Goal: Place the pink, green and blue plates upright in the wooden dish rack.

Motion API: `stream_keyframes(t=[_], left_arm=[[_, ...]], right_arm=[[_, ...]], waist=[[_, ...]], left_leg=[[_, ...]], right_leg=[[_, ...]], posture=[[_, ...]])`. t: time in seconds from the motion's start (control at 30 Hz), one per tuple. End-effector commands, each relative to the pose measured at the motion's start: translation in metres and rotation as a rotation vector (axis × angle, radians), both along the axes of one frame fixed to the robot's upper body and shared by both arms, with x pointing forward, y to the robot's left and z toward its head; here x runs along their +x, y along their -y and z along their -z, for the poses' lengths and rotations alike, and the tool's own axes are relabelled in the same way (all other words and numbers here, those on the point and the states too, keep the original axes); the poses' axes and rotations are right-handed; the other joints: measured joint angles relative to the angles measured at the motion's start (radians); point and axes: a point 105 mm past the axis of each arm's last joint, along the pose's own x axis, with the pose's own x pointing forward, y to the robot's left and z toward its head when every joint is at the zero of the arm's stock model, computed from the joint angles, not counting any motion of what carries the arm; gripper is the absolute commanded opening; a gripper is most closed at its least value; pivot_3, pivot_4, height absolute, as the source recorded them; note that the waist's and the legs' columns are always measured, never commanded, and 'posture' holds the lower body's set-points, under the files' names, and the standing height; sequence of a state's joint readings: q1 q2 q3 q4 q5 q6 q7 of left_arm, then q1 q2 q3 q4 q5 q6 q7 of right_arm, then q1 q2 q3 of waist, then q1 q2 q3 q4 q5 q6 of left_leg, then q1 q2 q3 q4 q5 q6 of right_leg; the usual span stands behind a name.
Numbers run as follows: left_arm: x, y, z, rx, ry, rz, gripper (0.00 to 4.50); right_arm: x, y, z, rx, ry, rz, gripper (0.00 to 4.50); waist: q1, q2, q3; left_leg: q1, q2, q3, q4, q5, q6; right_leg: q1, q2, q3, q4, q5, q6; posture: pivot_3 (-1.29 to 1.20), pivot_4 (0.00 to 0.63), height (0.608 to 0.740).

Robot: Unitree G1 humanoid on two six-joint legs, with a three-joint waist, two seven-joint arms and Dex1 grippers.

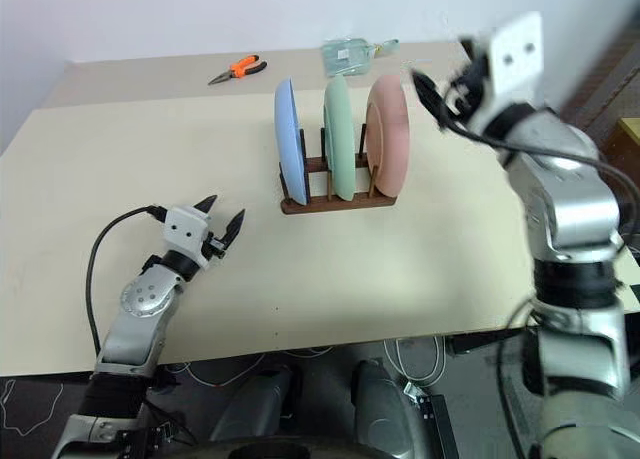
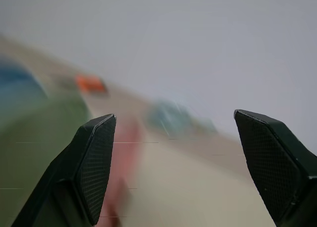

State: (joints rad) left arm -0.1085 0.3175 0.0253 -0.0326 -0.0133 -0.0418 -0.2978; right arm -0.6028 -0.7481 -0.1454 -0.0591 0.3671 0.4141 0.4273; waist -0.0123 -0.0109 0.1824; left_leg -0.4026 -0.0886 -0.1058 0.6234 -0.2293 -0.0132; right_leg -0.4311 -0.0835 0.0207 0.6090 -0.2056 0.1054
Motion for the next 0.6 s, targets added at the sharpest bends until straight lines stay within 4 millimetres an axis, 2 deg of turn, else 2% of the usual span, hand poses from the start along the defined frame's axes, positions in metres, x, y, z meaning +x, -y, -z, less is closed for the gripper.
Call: stream_keyframes(t=[0.03, 0.07, 0.13, 0.3, 0.6], left_arm=[[0.002, -0.012, -0.006, 0.008, 0.025, -0.044, 2.94], [0.002, -0.015, -0.006, 0.008, 0.021, -0.055, 2.94], [0.003, -0.017, -0.005, 0.007, 0.017, -0.065, 2.94], [0.000, -0.031, -0.004, 0.024, 0.005, -0.101, 2.94], [-0.006, -0.041, -0.004, 0.033, 0.002, -0.146, 2.94]], right_arm=[[-0.009, 0.029, 0.030, -0.066, -0.068, 0.045, 3.88], [-0.012, 0.033, 0.050, -0.104, -0.115, 0.053, 3.88], [-0.015, 0.036, 0.072, -0.121, -0.162, 0.046, 3.88], [-0.020, 0.033, 0.102, -0.095, -0.220, 0.017, 3.88], [-0.008, 0.027, 0.109, -0.099, -0.196, 0.012, 3.88]], waist=[[0.000, 0.000, 0.000], [0.000, 0.000, 0.000], [-0.001, 0.001, 0.001], [0.001, 0.003, 0.002], [0.004, 0.002, 0.003]], left_leg=[[0.000, 0.000, 0.000, 0.000, 0.000, 0.000], [0.000, 0.001, 0.000, 0.001, 0.000, 0.000], [0.001, 0.001, 0.000, 0.001, 0.000, 0.000], [0.000, 0.001, 0.000, 0.005, 0.000, 0.000], [-0.001, 0.000, 0.000, 0.006, 0.000, 0.000]], right_leg=[[0.000, 0.000, 0.000, 0.000, 0.000, 0.000], [0.000, 0.001, 0.000, 0.000, 0.000, 0.000], [0.000, 0.001, 0.000, 0.000, 0.000, 0.000], [0.001, 0.001, 0.000, 0.001, 0.000, 0.000], [0.001, 0.001, 0.000, 0.001, 0.000, 0.000]], posture=[[0.00, 0.150, 0.739], [0.00, 0.150, 0.739], [0.00, 0.150, 0.739], [0.00, 0.150, 0.739], [0.00, 0.150, 0.739]])
